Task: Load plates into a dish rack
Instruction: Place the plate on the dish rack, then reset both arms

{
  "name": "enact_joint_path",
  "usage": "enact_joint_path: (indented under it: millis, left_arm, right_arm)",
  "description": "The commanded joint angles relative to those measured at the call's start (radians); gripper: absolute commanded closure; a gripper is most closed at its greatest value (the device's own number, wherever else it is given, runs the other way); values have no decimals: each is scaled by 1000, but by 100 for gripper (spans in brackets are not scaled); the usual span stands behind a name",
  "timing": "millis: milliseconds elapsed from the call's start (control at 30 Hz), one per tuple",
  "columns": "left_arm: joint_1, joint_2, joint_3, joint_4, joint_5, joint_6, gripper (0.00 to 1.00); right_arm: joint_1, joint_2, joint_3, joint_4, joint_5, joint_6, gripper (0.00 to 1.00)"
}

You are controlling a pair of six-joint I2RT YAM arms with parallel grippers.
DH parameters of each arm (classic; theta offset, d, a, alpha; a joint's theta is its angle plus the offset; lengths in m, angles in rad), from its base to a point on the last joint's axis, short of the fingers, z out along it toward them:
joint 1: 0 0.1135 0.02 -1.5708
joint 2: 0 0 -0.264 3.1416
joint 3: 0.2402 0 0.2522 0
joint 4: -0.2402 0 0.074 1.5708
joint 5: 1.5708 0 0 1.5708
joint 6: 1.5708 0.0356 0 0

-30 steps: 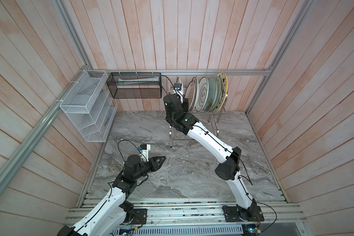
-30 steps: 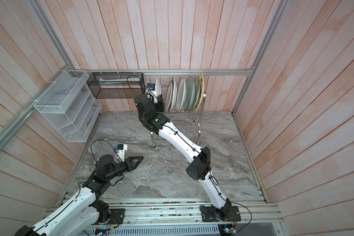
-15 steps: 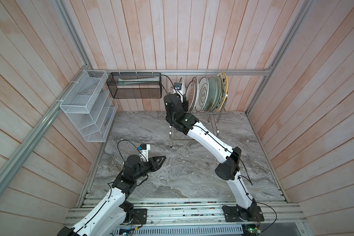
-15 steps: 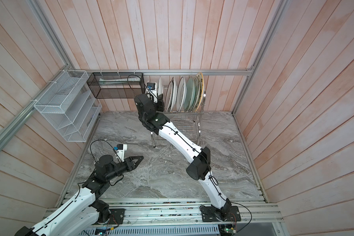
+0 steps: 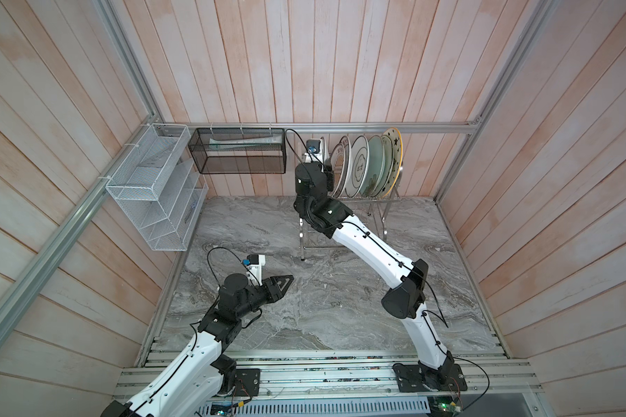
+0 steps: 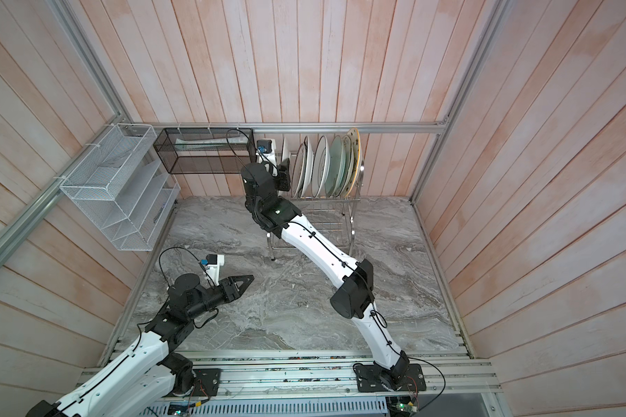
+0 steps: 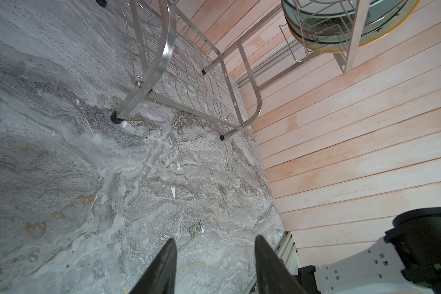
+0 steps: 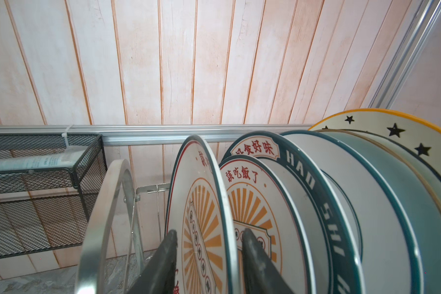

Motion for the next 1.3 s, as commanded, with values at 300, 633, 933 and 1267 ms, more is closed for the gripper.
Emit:
enact_joint_path:
  millis: [300, 633, 933, 1267]
  left_arm:
    - [-3, -5, 0, -17, -23, 11, 45]
    - [9, 35, 149, -142, -84, 118, 38]
    - [31, 120, 422, -299, -211, 310, 29]
    - [84, 300, 749, -524, -282, 438, 0]
  right_arm:
    - [-39, -128, -82, 22, -99, 20, 53]
    - [-70, -360, -374, 86, -338, 135, 49]
    - [-126, -833, -953, 348, -490, 179, 43]
    - [-386, -1231, -1245, 132, -514, 226, 2]
